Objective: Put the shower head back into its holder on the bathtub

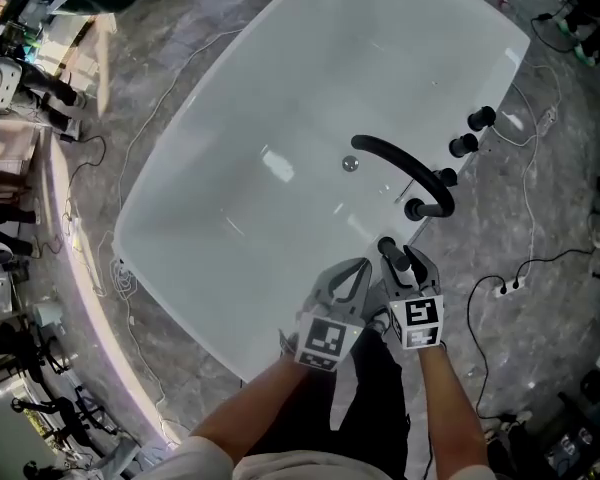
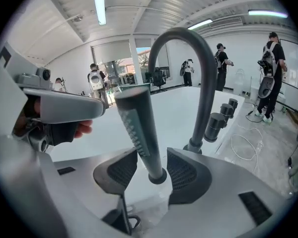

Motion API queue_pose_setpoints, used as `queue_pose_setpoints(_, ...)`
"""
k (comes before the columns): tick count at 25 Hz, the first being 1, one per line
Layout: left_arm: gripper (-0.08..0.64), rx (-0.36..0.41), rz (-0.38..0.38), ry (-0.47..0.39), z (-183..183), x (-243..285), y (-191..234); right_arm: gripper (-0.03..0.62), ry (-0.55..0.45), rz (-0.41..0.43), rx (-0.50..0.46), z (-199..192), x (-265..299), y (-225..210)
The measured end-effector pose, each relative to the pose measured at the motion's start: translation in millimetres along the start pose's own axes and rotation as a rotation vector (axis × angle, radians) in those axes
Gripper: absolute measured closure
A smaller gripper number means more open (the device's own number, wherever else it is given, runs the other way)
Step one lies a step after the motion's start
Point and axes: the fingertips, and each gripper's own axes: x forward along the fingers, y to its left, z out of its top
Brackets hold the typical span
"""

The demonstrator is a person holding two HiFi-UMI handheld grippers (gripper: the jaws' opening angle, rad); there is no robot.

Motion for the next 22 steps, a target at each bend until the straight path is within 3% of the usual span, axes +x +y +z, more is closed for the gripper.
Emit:
queue_pose_setpoints(4, 0.552, 0.004, -0.031, 0.018, 14, -10, -19, 0.428, -0.006, -0.041, 0.048, 10, -37, 4)
queue_pose_setpoints(8, 0.552, -0.009, -0.062, 0.035, 44, -36, -44, 0.438, -0.064, -0.039, 0.096, 51, -89, 17)
queue_pose_setpoints(14, 0.552, -0.004, -0.096, -0.040, 128, -63, -82, 0.534, -0.233, -0.060, 0.089, 146, -171, 14)
queue_pose_setpoints(22, 0.554, 0.008, -0.148, -0.100, 200, -123, -155, 0.577, -0.358, -0.075, 0.089, 198, -294, 24)
